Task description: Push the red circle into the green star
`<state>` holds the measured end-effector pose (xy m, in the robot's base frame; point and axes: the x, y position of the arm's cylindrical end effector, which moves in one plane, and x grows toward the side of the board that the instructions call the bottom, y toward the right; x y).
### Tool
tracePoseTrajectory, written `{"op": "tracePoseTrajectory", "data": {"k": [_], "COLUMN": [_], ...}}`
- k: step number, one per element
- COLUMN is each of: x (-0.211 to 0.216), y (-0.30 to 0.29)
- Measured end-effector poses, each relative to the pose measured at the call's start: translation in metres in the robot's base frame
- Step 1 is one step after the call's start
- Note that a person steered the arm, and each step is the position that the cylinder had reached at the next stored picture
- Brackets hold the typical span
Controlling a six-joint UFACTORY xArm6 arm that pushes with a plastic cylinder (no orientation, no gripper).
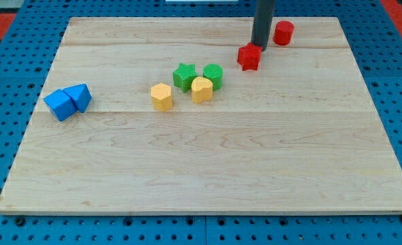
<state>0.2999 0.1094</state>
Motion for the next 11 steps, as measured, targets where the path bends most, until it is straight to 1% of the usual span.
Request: {"op": "tracePoseTrajectory", "data": {"k": [2,3,4,5,6,7,8,9,10,11], "x": [0.057,0.07,0.037,-0.02,-0.066,-0.091,-0.101,-0.074,-0.023,-0.008], "y": [-0.081,-0.087,-0.05,0.039,0.11,0.111,0.083,0.035,-0.022,-0.08]}}
